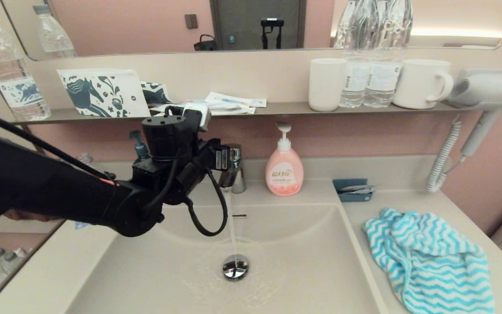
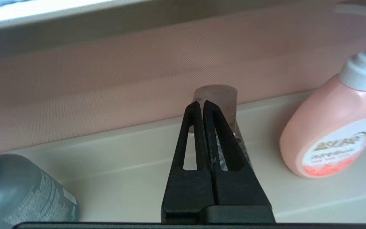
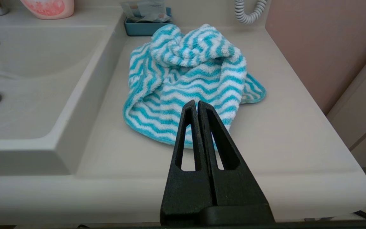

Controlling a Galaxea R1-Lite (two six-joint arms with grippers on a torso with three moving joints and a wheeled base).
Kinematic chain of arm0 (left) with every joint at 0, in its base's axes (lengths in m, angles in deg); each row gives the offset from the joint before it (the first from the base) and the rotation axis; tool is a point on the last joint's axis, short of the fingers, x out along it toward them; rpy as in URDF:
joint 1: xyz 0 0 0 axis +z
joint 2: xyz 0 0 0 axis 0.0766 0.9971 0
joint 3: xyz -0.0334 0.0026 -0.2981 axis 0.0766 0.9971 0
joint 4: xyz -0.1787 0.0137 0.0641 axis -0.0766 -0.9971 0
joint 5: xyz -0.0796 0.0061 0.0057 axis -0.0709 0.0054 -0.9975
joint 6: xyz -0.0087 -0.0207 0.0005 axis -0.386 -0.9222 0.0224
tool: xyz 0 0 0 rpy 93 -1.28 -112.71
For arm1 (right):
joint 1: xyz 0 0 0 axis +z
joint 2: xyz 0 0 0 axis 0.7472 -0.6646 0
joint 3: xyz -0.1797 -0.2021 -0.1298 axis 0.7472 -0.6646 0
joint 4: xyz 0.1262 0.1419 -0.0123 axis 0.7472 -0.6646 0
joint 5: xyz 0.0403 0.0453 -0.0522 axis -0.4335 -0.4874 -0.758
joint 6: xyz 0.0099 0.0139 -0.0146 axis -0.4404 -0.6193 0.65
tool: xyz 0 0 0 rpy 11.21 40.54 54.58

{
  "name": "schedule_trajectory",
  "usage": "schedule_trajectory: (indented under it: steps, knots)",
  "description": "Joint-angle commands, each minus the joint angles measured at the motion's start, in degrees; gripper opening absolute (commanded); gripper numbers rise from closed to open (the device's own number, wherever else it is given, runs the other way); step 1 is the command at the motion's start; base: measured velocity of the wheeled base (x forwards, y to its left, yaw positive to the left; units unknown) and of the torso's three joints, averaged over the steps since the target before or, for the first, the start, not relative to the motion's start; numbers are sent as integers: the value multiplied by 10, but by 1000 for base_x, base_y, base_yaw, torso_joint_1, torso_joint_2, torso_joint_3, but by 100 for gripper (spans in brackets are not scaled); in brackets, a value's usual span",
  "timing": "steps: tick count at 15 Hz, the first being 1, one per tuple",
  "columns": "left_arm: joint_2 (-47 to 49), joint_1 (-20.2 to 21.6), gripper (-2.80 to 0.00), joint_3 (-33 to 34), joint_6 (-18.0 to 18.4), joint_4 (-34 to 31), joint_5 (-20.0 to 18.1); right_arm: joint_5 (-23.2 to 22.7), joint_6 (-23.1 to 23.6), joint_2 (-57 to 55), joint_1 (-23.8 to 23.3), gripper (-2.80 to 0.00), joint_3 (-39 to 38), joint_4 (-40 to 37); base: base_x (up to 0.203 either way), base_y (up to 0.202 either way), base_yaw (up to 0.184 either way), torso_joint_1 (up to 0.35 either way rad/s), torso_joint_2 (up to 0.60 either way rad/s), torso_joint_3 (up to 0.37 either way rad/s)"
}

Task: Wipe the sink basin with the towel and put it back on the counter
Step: Turn off the faucet

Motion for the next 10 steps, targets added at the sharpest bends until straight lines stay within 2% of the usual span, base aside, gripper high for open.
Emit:
schedule_trajectory:
  steps: [1, 10]
  knots:
    - [9, 3, -280, -8, 4, 3, 1, 0, 0, 0, 0, -280, 0, 0, 0, 0, 0, 0, 0, 0]
    - [35, 5, -280, -19, 17, 5, -2, 0, 0, 0, 0, -280, 0, 0, 0, 0, 0, 0, 0, 0]
